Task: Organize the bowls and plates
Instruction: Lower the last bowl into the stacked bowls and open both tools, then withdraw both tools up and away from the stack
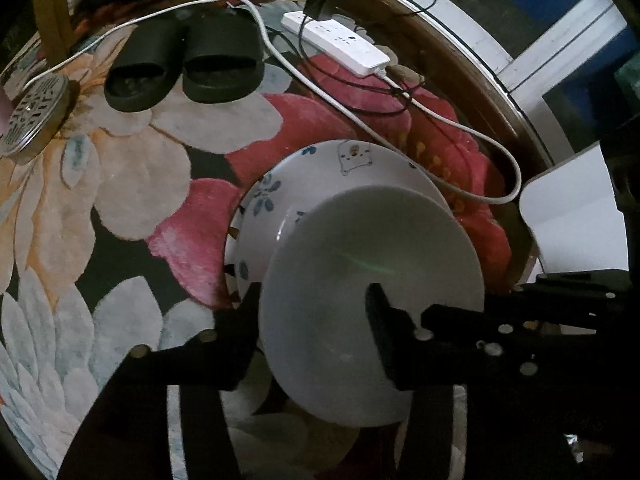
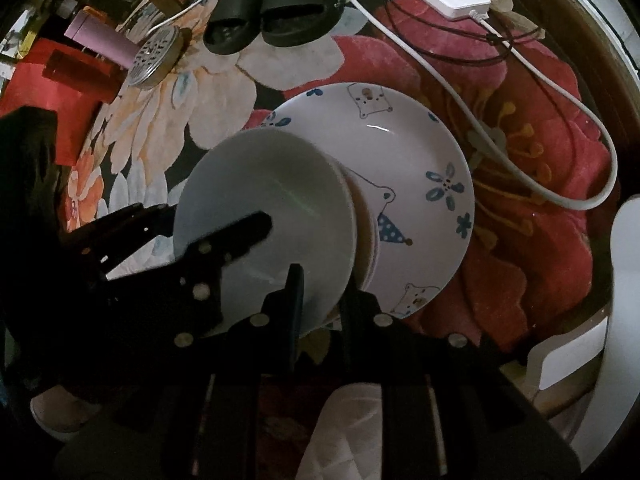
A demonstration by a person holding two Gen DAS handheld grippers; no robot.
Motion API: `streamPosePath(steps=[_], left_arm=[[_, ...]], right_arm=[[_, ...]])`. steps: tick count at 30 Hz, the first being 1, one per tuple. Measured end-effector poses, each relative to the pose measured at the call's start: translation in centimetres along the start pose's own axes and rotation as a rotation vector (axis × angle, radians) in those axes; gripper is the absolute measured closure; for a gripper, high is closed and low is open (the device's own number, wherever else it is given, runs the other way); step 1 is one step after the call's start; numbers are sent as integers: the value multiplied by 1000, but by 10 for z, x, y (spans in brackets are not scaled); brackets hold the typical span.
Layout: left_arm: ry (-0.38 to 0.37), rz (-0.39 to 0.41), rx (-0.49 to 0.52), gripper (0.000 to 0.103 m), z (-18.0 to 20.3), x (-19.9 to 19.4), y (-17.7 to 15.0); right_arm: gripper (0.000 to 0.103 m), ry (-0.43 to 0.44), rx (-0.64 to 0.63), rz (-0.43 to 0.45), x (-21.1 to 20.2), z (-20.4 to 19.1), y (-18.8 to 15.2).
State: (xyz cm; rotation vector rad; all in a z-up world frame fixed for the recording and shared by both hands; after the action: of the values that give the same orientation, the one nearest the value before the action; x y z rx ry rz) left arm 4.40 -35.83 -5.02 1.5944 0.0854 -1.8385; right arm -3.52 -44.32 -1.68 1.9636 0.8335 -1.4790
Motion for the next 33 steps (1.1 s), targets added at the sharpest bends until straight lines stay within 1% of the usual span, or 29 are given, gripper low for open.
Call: streamPosePath(steps=[2, 3, 4, 5, 6, 8, 10, 11, 12, 15, 18, 20, 22, 23, 24, 29, 33], left_arm=[[-15, 10, -24, 35, -4, -2, -1], [-17, 16, -32, 33, -6, -4, -1], [-14, 23, -38, 27, -8, -6, 0], [-12, 34, -42, 25, -10, -9, 0], [-13, 40, -45, 24, -12, -11, 0], [-1, 50, -54, 19, -16, -15, 0], [8, 58, -64, 15, -20, -17, 0], [9, 61, -71, 14, -23, -18, 0], [11, 62, -75, 13, -25, -19, -1], [19, 68, -83, 8, -30, -21, -2], [31, 79, -85, 6, -34, -25, -3], [45, 90, -84, 3, -36, -28, -4], [59, 96, -87, 3, -38, -30, -5], [66, 97, -92, 3, -40, -31, -6], [72, 98, -95, 1, -41, -32, -7], [114, 108, -107, 1, -50, -38, -13], [131, 109, -124, 1, -58, -44, -19]], right_arm=[[84, 3, 18, 0, -1, 2, 2], [84, 3, 28, 0, -2, 3, 3], [84, 4, 35, 1, -3, 3, 4], [84, 4, 36, 2, -4, 4, 4], [81, 0, 36, 7, -6, 4, 5], [77, -1, 33, 11, -8, 3, 5], [69, -5, 33, 13, -10, 1, 5], [60, -11, 33, 19, -11, 0, 5], [49, -15, 29, 25, -12, -1, 5], [38, -21, 11, 44, -16, -5, 4], [36, -49, -1, 60, -19, -9, 4], [35, -72, -13, 85, -23, -11, 3], [22, -90, -24, 116, -26, -12, 4], [7, -96, -23, 128, -26, -12, 5], [0, -93, -15, 138, -26, -12, 6], [0, -117, -5, 174, -25, -15, 9], [0, -103, 12, 176, -23, -19, 10]])
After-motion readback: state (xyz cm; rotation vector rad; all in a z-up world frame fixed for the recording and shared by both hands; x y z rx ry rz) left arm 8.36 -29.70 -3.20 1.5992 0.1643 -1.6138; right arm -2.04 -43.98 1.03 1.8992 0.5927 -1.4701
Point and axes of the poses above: each gripper's, at about its wrist camera, not at the fingertips, and x roughly the way its jaws point, z to its right, y to its top, the point moved 1 cm from there along x, roughly the way its jaws point, and after that the axes turned 14 degrees about x, right-handed, at the moved point
